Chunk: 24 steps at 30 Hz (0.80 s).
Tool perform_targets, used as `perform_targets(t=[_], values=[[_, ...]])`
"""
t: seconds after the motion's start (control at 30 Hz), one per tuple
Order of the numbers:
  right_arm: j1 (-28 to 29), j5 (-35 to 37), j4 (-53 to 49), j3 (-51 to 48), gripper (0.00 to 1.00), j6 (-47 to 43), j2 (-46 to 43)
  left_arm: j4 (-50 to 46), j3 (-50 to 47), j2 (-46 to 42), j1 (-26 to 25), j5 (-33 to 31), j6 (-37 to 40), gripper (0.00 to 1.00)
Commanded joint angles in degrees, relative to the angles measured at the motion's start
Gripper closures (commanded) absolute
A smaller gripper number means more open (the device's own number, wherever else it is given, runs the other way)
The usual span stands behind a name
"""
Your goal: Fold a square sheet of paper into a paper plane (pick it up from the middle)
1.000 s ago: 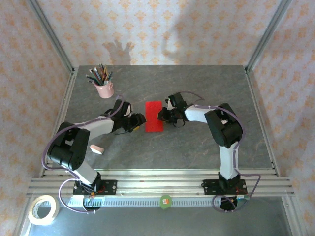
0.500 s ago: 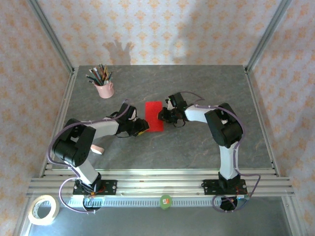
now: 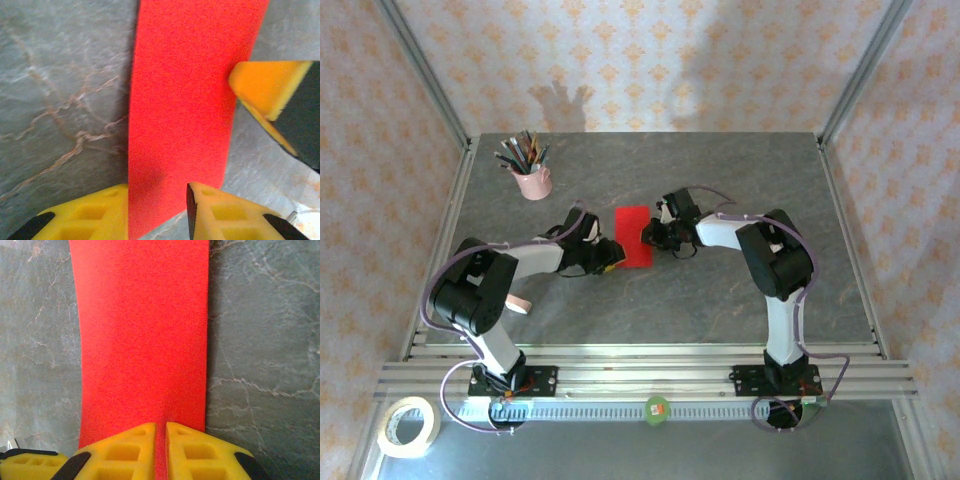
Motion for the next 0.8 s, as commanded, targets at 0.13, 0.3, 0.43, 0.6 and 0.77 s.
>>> perform_targets(t=[0.13,0.3,0.43,0.6,0.77], values=[[-0.80,3.29,-4.05,-2.34,0.86,-0.34,2.29,5.72,2.25,2.48,0.63,4.47,-2.59,0.65],[-0.91,3.29,-4.05,-2.39,0.86,-0.31,2.25,6.19,4.09,4.55,1.98,6.41,-2.11,0.65],[-0.91,3.21,-3.95,-2.42,0.86,-0.31,2.05,6.10,5.22,6.25,3.44,7.60,-1.29,0.67],[-0.95,3.20,-3.88,-2.46,0.86,-0.44,2.03,5.44,6.76,8.61,4.63,8.90,-0.32,0.70],[-0.99,3.29,-3.79,-2.59,0.87,-0.46,1.84,3.75,8.76,10.29,5.32,8.99,1.21,0.72]])
